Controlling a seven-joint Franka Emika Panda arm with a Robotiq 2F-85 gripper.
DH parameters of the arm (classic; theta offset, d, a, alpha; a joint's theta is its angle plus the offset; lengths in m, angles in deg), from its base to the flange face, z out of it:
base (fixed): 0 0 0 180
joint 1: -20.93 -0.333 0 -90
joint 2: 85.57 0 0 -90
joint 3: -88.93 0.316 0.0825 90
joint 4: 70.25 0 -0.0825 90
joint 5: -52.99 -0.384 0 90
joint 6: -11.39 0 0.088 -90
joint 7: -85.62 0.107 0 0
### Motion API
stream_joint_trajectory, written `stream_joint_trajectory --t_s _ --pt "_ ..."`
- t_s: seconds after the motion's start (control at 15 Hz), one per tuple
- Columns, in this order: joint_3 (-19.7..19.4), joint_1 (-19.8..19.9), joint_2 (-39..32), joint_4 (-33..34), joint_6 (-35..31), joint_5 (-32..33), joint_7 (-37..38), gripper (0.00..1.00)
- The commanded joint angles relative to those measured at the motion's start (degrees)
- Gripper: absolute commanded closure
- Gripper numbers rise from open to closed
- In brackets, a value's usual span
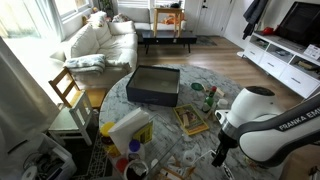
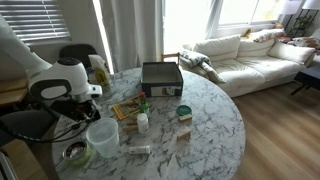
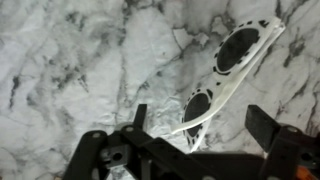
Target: Put the white sunglasses in the clear container
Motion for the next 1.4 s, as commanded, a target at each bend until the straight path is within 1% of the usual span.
stream_joint_trajectory --t_s 0.0,0.07,0.13,0.27,0.47,0.6,0.67,0.73,0.8,0.87,0.93,1.07,1.2,1.33 --pt "0.7 2.0 0.5 -0.3 -0.7 3.7 1.8 0.27" --pt "0.9 2.2 0.8 -0.2 -0.5 3.9 1.8 0.34" --pt "0.9 2.4 1.0 -0.1 -0.4 4.5 2.0 0.44" --pt "1.0 2.5 1.2 0.1 -0.3 5.0 2.1 0.58" --pt "1.0 2.6 1.4 0.3 -0.2 5.8 2.4 0.82" --pt "0.9 2.6 1.3 0.5 0.0 6.3 2.5 0.95" --pt "0.9 2.6 1.2 0.6 0.0 6.4 2.5 0.99" --pt "0.9 2.6 1.2 0.6 0.0 6.5 2.4 1.00" --pt "0.7 2.6 1.3 0.7 0.1 7.0 2.7 0.97" --pt "0.5 2.7 1.5 0.7 0.2 7.6 3.0 0.97" --pt "0.4 2.7 1.9 0.8 0.5 8.1 3.2 0.99" --pt "-0.5 2.6 3.7 1.2 1.9 11.7 5.6 0.98" --pt "-1.4 2.1 5.5 1.8 2.6 16.8 9.2 0.98" --pt "-1.4 1.7 7.6 3.1 3.9 20.4 11.9 0.98"
